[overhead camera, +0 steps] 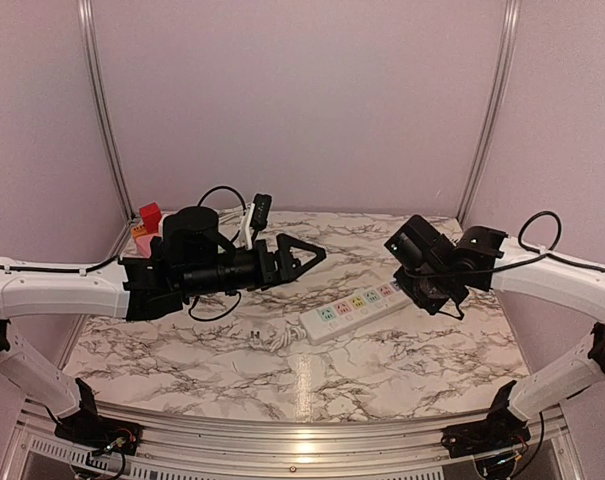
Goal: Insert the plug
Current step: Insert the socket into the socket slot.
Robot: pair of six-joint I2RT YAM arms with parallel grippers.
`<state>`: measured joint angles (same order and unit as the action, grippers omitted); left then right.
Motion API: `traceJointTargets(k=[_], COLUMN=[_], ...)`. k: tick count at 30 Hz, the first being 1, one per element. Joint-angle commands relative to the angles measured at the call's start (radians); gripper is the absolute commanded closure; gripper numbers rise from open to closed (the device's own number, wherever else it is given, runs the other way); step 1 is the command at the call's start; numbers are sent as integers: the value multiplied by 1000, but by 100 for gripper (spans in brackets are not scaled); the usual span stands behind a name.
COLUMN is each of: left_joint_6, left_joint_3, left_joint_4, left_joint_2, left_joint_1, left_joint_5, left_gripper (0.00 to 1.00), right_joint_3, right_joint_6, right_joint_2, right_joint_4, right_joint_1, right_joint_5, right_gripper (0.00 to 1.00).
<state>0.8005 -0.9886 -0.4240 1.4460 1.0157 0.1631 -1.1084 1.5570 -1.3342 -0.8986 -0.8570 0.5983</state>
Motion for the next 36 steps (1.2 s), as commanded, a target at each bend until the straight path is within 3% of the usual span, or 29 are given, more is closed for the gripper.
traceJointTargets(k=[1,9,18,36], left_joint_6=[-27,-120,-141,-133], left_joint_3=[7,-58,-61,-53], left_joint_4=[83,341,380,379], left_joint_2=[0,-3,-9,4], left_joint_1=[-36,-63,-68,-74], left_joint_5=[-20,-209,-239,-211], left_gripper=[1,1,1,1], right_joint_3=[-30,-98,-247,-286], right_joint_6=[-51,-228,-226,-209], right_joint_2=[3,-167,-349,-439], right_joint_4=[100,138,37,43], right_joint_1=[94,249,286,377], right_joint_5=[-151,-454,-466,-604], right_gripper=[100,100,100,100])
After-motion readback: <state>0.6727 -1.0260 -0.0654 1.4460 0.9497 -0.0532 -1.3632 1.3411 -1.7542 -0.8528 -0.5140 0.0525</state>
